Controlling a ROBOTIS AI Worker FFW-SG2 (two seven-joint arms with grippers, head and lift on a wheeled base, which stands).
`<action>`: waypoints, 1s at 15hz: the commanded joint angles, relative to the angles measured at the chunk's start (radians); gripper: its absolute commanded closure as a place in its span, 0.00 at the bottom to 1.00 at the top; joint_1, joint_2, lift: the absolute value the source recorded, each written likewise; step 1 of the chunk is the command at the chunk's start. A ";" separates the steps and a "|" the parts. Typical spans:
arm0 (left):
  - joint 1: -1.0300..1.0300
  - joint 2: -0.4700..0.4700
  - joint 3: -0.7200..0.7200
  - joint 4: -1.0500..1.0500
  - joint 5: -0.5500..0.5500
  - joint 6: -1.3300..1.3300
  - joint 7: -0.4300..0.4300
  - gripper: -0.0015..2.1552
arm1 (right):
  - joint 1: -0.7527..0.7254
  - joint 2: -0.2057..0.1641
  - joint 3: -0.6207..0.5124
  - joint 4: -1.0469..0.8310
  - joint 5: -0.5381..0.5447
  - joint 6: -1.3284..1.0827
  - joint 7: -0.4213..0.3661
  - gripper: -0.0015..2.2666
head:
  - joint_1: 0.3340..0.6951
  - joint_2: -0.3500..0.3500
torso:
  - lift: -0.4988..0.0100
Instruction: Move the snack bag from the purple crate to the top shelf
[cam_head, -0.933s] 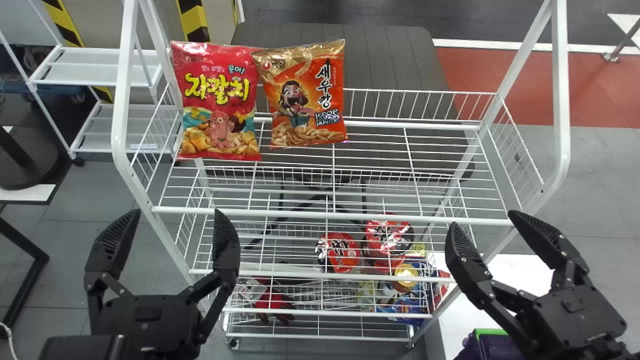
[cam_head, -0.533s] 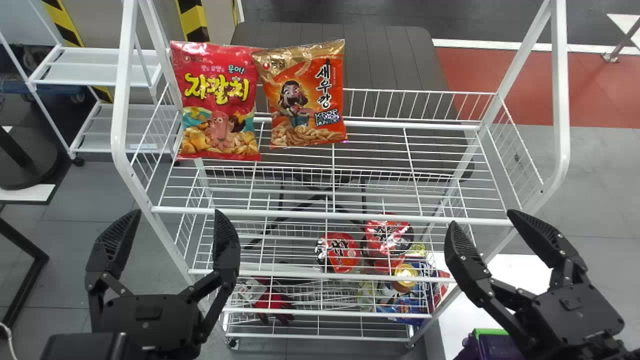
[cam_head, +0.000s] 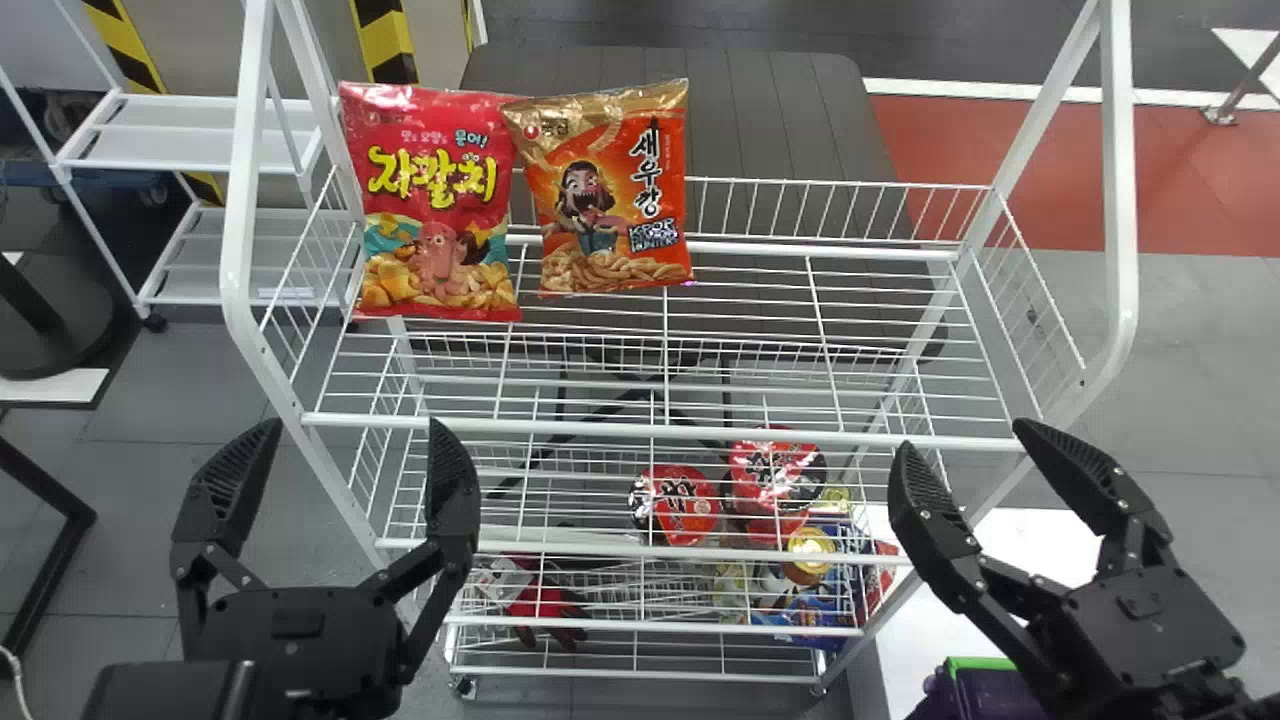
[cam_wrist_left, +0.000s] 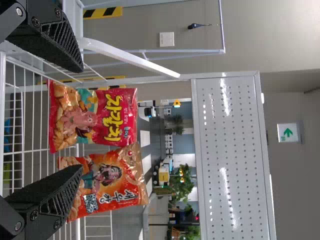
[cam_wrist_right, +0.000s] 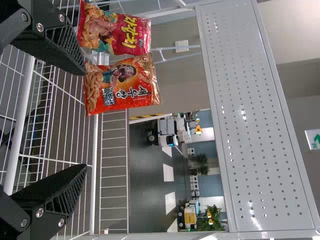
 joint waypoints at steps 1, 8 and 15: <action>0.000 0.000 0.000 0.000 0.001 0.000 0.000 0.07 | 0.000 0.000 0.000 0.001 -0.001 0.005 0.000 0.08 | 1.00 0.44 | 0.97; -0.011 0.000 -0.005 -0.002 0.001 0.028 -0.002 0.07 | 0.000 -0.003 -0.002 0.003 0.001 -0.005 0.000 0.08 | 1.00 0.44 | 0.92; -0.021 0.000 -0.011 0.000 0.001 0.028 -0.002 0.07 | 0.001 -0.003 -0.006 0.003 -0.001 -0.002 0.009 0.08 | 1.00 0.43 | 0.86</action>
